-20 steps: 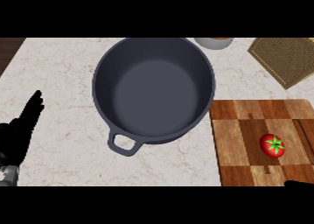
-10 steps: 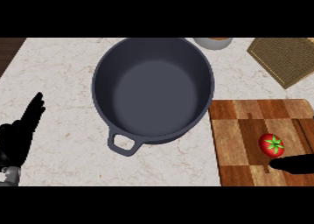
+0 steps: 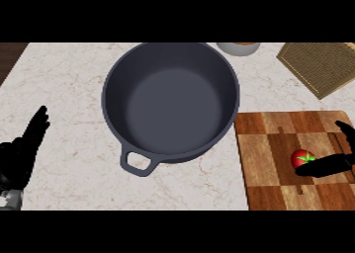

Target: Pick the tomato from the cutting board and place it in the pot

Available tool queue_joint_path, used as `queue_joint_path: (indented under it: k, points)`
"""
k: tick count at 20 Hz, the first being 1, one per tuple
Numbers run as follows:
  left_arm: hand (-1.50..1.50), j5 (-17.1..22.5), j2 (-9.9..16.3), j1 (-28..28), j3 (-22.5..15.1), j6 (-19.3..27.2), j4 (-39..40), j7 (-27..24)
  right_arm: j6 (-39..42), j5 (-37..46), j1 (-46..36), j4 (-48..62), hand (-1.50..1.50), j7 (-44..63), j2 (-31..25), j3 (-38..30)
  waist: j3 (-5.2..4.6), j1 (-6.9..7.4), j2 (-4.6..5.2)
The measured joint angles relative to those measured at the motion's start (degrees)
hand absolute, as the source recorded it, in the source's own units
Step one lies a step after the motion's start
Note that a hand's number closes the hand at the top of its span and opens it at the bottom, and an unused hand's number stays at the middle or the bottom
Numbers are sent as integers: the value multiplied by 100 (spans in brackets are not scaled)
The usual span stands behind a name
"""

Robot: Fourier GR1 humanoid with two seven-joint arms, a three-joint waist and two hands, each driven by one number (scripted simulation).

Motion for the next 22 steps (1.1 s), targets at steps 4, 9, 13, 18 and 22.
queue_joint_path:
  k: [4, 9, 13, 18, 22]
  points:
    - [0, -18, -56, 34, 55, -17, 19, -35, 54, -26, -229, 475, -150, -42, 15, 42, 2, -17, -1]
    - [0, -47, -71, 117, 139, -58, -21, -46, 60, -41, -418, 819, -150, 11, 83, 88, 3, -40, -10]
    - [0, -68, -95, 160, 188, -127, -41, -43, 32, 65, -479, 1088, -150, -27, 167, 167, 4, -53, -12]
    - [0, -141, -136, 228, 219, -172, -170, 41, 16, 193, -470, 1399, -150, -181, 228, 187, 7, -63, -14]
    - [0, -159, -181, 55, 316, -261, -25, 65, -8, 323, -573, 1801, -150, -333, 347, 164, 6, -77, -10]
